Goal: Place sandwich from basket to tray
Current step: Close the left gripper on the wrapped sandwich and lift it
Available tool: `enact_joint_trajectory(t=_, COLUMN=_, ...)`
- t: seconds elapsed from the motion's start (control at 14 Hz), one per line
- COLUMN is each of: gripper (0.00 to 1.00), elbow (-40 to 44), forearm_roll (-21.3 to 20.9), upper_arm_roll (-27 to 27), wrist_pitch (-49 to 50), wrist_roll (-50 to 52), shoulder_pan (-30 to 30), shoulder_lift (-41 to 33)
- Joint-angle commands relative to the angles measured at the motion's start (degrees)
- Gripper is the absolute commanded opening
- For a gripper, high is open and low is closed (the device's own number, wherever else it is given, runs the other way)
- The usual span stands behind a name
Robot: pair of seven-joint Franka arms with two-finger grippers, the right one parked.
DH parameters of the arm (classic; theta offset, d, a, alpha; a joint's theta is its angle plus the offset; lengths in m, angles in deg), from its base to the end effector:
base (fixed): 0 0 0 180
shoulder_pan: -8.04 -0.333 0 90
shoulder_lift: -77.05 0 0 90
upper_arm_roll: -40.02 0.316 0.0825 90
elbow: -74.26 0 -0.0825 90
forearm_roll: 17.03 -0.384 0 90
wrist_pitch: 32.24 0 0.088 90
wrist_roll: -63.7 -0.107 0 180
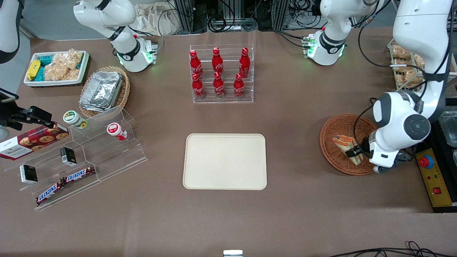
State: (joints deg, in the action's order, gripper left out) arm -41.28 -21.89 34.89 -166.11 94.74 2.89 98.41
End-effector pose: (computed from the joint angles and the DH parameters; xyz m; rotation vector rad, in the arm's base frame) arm 0.5969 0.0029 0.2626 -3.0100 -0.7478 0.0644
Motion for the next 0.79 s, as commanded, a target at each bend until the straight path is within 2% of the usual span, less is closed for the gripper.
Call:
enact_joint_trajectory(t=0.0, gripper=0.97, elbow=-3.18, forearm_roll=0.38, upper_arm_roll=-0.14, wrist_pitch=-4.37, wrist_roll=2.36, shoulder_pan=-0.29, shoulder_lift=-0.1)
enact_joint_trajectory(t=0.07, gripper=0.9, elbow=-3.89, forearm_roll=0.29, upper_arm_roll=-0.14, wrist_pitch=-5.42, wrist_roll=3.06, shoulder_pan=-0.29, shoulder_lift=-0.1)
enact_joint_trajectory(t=0.14, gripper=0.7, elbow=-4.5, forearm_roll=0.29, upper_arm_roll=-0.14, wrist_pitch=-5.43, wrist_roll=3.32, shoulder_pan=-0.29, shoulder_lift=-0.18)
enact_joint_trajectory(t=0.21, gripper=0.39, elbow=-4.6, forearm_roll=0.29, upper_arm_roll=-0.14, wrist_pitch=-4.91, wrist_roll=3.41, shoulder_pan=-0.29, shoulder_lift=-0.45)
enact_joint_trajectory(t=0.29, gripper=0.15, elbow=-4.42, forearm_roll=0.29, upper_arm_roll=-0.14, wrist_pitch=-3.77, wrist_roll=3.41, shoulder_pan=-0.29, shoulder_lift=-0.97)
enact_joint_trajectory(t=0.36, gripper=0.0, elbow=-3.47, forearm_roll=0.29, upper_arm_roll=-0.31, wrist_pitch=-0.98, wrist_roll=3.41, shoulder_pan=-0.29, shoulder_lift=-1.93)
enact_joint_trajectory(t=0.71, gripper=0.0, elbow=12.51, forearm_roll=0.11, upper_arm_roll=-2.68, wrist_pitch=23.8, wrist_roll=2.01, shoulder_pan=0.15, shoulder_lift=-6.94)
